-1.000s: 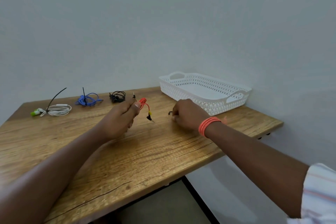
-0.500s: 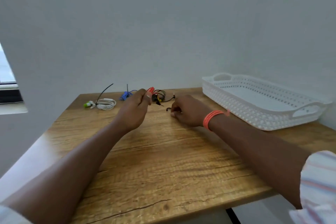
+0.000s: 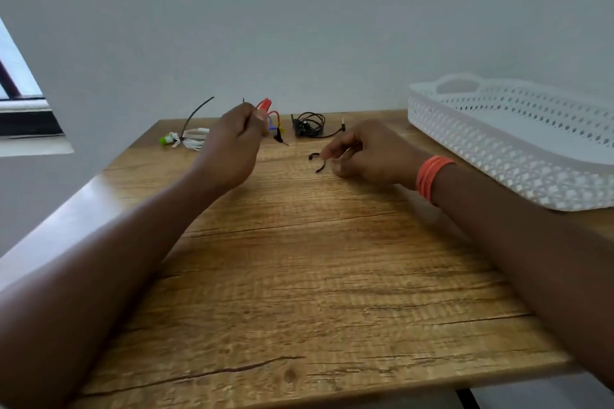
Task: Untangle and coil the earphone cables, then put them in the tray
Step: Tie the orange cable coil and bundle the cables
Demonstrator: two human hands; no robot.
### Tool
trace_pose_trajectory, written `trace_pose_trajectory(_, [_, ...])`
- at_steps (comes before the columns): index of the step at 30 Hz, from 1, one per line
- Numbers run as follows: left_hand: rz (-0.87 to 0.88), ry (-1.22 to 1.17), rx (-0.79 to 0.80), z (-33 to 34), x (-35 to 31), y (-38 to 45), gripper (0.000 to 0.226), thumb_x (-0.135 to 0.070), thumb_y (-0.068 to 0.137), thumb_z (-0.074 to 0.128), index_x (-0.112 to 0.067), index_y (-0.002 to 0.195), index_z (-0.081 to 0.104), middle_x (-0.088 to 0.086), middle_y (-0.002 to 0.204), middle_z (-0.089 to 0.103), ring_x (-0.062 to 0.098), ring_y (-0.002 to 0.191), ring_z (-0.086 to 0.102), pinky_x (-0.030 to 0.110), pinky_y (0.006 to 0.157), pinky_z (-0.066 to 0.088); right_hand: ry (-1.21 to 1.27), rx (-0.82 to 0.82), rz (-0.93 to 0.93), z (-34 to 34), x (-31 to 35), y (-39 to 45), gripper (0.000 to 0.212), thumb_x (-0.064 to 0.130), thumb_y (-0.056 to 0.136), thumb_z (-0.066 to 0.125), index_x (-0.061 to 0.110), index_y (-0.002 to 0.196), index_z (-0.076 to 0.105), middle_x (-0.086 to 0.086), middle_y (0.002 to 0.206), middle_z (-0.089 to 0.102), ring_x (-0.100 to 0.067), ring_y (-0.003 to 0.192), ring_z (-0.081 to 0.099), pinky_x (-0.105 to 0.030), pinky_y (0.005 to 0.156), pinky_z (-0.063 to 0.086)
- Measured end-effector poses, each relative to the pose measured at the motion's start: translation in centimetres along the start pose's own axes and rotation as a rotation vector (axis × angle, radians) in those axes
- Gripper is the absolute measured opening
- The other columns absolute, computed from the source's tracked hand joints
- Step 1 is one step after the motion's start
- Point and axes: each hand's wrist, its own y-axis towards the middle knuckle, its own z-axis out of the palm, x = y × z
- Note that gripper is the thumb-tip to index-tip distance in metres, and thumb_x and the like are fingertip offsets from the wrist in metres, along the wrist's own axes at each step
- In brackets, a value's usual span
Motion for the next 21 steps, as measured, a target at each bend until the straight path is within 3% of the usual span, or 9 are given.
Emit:
trace_pose_trajectory(1, [-0.006, -0.014, 0.009, 0.1, -0.1, -0.1, 0.033, -0.029, 0.103, 0.036, -0.022, 0.073, 0.048, 0.005, 0.064, 0.051, 0.024, 0.062, 0.043, 0.037, 0.059, 0.035, -0.014, 0.011, 0.01, 0.3, 0.0, 0.1, 0.026, 0.0, 0.08, 0.07, 0.019, 0.096, 0.075, -0.002, 0.089, 0.069, 0.0, 0.069, 0.056, -0.008, 0.06, 0.044])
trace_pose_trajectory(2, [-0.011, -0.035, 0.019, 0.2, -0.2, -0.3, 0.033, -0.029, 0.104, 0.036, -0.02, 0.074, 0.048, -0.014, 0.075, 0.035, 0.025, 0.063, 0.043, 0.037, 0.058, 0.034, -0.033, 0.014, 0.011, 0.4, 0.0, 0.1, 0.023, 0.003, 0.08, 0.071, 0.019, 0.095, 0.075, 0.001, 0.083, 0.068, 0.002, 0.067, 0.055, -0.005, 0.057, 0.04])
trace_pose_trajectory(3, [-0.02, -0.057, 0.032, 0.4, -0.4, -0.3, 0.033, -0.029, 0.104, 0.036, -0.018, 0.075, 0.049, -0.013, 0.1, 0.031, 0.025, 0.063, 0.042, 0.034, 0.057, 0.034, -0.053, 0.008, 0.008, 0.5, 0.1, 0.1, 0.02, 0.006, 0.081, 0.072, 0.019, 0.095, 0.075, 0.005, 0.078, 0.066, 0.003, 0.064, 0.054, -0.002, 0.053, 0.037])
trace_pose_trajectory(4, [-0.04, -0.082, 0.047, 0.6, -0.6, -0.5, 0.033, -0.028, 0.104, 0.036, -0.016, 0.076, 0.049, -0.012, 0.079, 0.034, 0.025, 0.062, 0.04, 0.031, 0.053, 0.033, -0.072, -0.002, 0.004, 0.6, 0.2, 0.0, 0.017, 0.008, 0.081, 0.073, 0.019, 0.094, 0.076, 0.008, 0.074, 0.065, 0.004, 0.062, 0.054, 0.0, 0.051, 0.034])
trace_pose_trajectory(6, [-0.085, -0.144, 0.081, 0.8, -1.0, -0.7, 0.032, -0.025, 0.105, 0.034, -0.014, 0.077, 0.048, 0.002, 0.07, 0.038, 0.022, 0.058, 0.038, 0.021, 0.043, 0.033, -0.118, -0.038, -0.026, 0.8, 0.2, -0.1, 0.011, 0.013, 0.082, 0.074, 0.019, 0.091, 0.076, 0.008, 0.078, 0.066, 0.005, 0.065, 0.053, -0.002, 0.053, 0.035])
trace_pose_trajectory(8, [-0.105, -0.176, 0.131, 0.7, -1.1, -0.9, 0.032, -0.024, 0.105, 0.033, -0.013, 0.079, 0.049, 0.004, 0.07, 0.04, 0.015, 0.056, 0.039, 0.012, 0.04, 0.033, -0.175, -0.056, -0.072, 1.2, 0.4, -0.2, 0.007, 0.014, 0.085, 0.071, 0.018, 0.089, 0.075, 0.007, 0.086, 0.065, 0.003, 0.072, 0.052, -0.008, 0.059, 0.035])
trace_pose_trajectory(15, [-0.265, -0.302, 0.133, 0.5, -1.5, -1.2, 0.032, -0.028, 0.106, 0.031, -0.016, 0.083, 0.05, -0.001, 0.067, 0.042, 0.011, 0.052, 0.042, 0.022, 0.047, 0.03, -0.303, 0.012, -0.103, 1.9, 0.9, -0.5, 0.015, 0.005, 0.094, 0.048, 0.013, 0.093, 0.061, 0.0, 0.101, 0.056, -0.016, 0.093, 0.053, -0.026, 0.08, 0.043])
trace_pose_trajectory(17, [-0.321, -0.357, 0.127, 0.5, -1.5, -1.2, 0.032, -0.029, 0.106, 0.033, -0.015, 0.083, 0.05, 0.0, 0.066, 0.042, 0.012, 0.053, 0.042, 0.024, 0.048, 0.03, -0.15, -0.042, -0.06, 1.6, 1.1, -0.5, 0.017, 0.005, 0.096, 0.044, 0.016, 0.089, 0.055, 0.0, 0.094, 0.059, -0.016, 0.089, 0.056, -0.026, 0.075, 0.044])
trace_pose_trajectory(21, [-0.382, -0.506, 0.207, 0.4, -1.4, -1.2, 0.032, -0.03, 0.105, 0.034, -0.013, 0.084, 0.05, 0.001, 0.066, 0.044, 0.014, 0.051, 0.043, 0.024, 0.044, 0.031, 0.534, -0.122, -0.002, 0.6, 2.5, -1.2, 0.012, 0.008, 0.099, 0.047, 0.011, 0.091, 0.055, -0.002, 0.076, 0.06, -0.01, 0.065, 0.053, -0.022, 0.059, 0.048])
